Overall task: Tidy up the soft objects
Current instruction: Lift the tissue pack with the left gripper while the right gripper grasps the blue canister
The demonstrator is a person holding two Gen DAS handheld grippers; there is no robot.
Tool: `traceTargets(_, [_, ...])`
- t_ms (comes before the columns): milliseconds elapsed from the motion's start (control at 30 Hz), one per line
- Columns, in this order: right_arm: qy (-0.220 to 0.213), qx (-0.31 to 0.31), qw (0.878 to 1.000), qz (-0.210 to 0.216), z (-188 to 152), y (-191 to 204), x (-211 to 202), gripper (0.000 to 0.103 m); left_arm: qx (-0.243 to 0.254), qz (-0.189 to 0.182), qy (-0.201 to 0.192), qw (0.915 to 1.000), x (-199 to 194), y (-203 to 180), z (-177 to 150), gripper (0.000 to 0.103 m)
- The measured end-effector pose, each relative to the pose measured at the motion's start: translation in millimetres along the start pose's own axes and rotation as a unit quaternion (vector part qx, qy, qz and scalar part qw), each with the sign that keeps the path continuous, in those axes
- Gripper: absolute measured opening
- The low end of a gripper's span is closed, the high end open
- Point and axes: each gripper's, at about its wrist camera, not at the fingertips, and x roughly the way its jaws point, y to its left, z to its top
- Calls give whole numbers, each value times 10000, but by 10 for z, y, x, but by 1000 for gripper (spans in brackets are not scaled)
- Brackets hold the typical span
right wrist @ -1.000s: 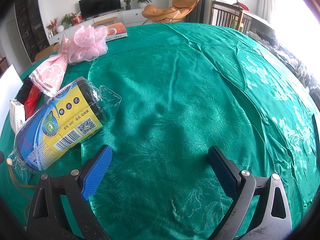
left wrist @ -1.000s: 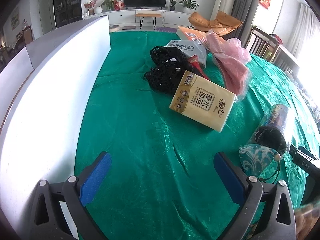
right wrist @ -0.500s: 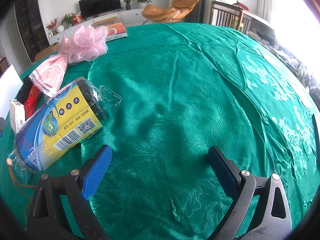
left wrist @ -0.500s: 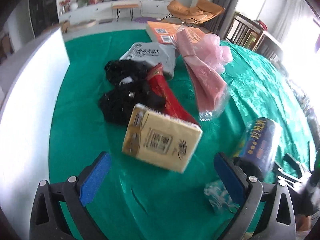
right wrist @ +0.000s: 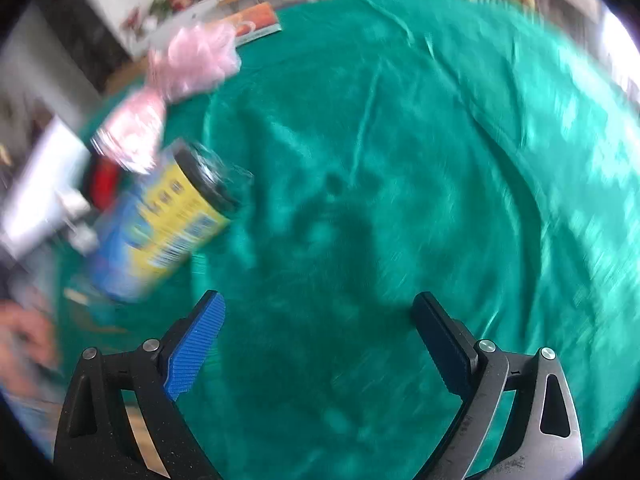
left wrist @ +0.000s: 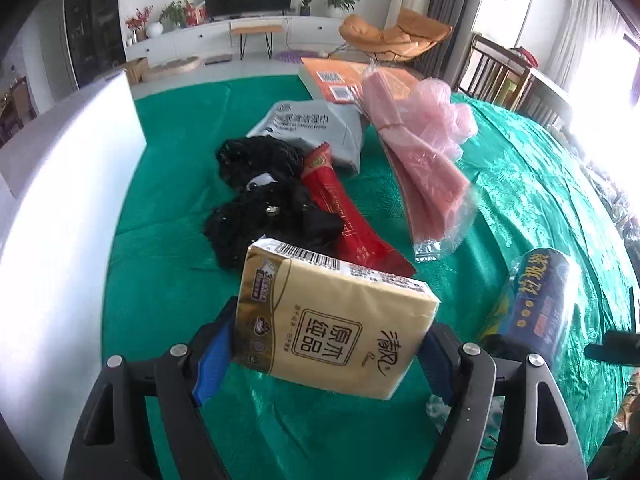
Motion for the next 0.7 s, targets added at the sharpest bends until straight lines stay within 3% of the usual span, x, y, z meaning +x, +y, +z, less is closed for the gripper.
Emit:
traceTargets(33, [361,445,9966,596,63,0,33,97,-24,-12,-60,10000,-65,-5,-16,79])
traceTargets(100, [987,669,9889,882,197,145,217,97,-78,-28,-125,9999,-194,-28,-22,79])
traceTargets(200, [1547,431,9864,359,427,448,608,96,-99,-50,-275,9996,-419,-31,10,79])
traceTargets(300, [1657,416,9852,94,621,636,817,98,-2,3,-384,9993,-588,-36,-2,79])
traceTargets(367, [1955,-49,9802,-322,664,817,916,98,8,-3,-384,9993,-668,-27,-24,79])
traceTargets(433, [1965,-606,9774,-486,674,952,930,92,-30,-60,-372,9993,-740,-23,-44,79])
traceTargets(467, [1940,-666,9782,-334,686,970,902,79,-55,-103,-372,9992,-768,-31,-39,79])
traceTargets(500, [1855,-687,9799,-244,700,974,853,74,-103,-190,-368,9991,-816,-21,-42,79])
traceTargets(700, [892,-545,9935,461,829,941,131,72,-270,-573,-589,9962,-1241,79,8,79])
